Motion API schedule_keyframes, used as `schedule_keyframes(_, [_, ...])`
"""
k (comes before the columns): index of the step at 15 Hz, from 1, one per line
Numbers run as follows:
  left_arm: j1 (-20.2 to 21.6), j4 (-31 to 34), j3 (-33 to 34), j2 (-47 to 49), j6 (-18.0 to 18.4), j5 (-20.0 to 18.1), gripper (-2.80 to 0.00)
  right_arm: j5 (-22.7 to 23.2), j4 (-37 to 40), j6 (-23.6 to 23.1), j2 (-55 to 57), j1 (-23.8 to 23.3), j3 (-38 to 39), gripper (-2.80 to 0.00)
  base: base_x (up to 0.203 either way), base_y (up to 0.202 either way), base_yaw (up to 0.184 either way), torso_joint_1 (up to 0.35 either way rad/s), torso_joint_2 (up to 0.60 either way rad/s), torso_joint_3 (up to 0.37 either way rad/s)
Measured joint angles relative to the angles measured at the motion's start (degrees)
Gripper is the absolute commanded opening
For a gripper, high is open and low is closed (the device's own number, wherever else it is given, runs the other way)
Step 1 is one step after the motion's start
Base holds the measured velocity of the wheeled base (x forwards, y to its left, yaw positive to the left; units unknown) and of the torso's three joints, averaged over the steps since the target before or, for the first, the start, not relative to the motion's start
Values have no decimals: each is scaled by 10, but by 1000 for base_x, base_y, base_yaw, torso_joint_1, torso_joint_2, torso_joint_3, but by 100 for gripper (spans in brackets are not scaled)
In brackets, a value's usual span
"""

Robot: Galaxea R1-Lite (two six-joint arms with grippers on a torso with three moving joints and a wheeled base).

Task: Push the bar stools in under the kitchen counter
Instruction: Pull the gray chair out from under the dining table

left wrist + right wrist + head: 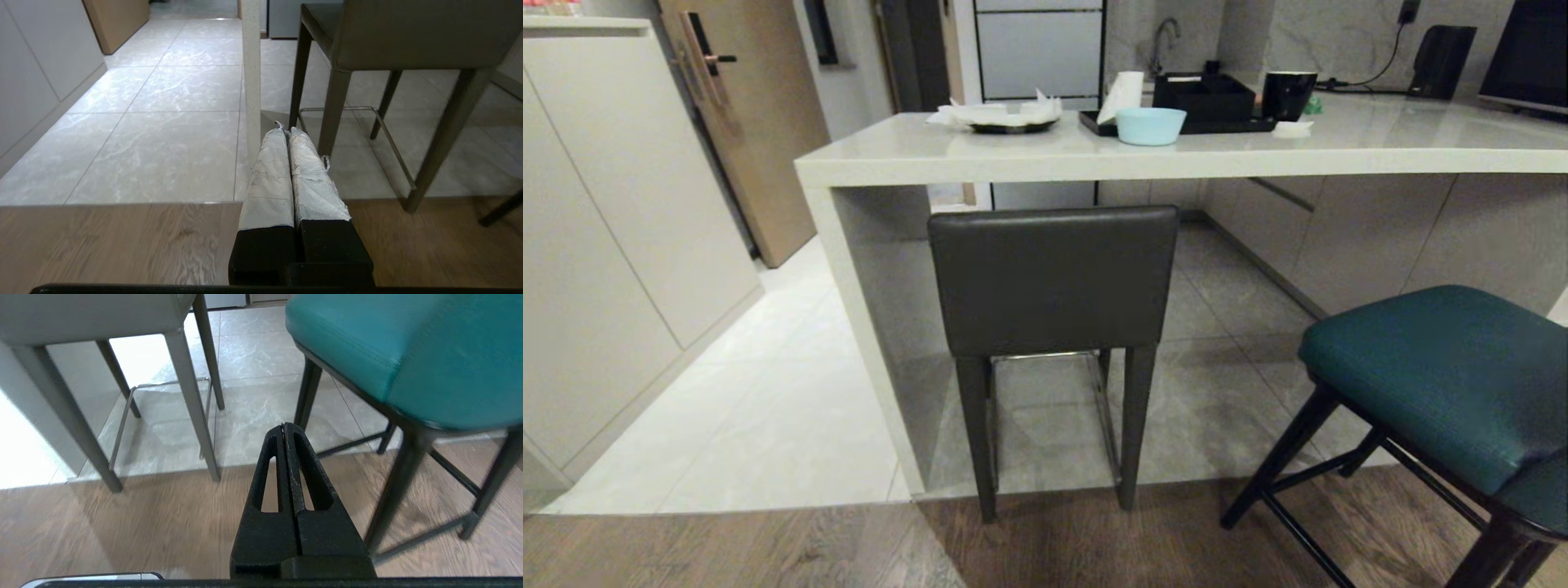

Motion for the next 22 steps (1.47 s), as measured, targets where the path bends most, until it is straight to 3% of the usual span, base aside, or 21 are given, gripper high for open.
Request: schedule_keyframes(22, [0,0,0,0,0,0,-280,0,0,0,0,0,0,-280,188,0,2,3,2,3])
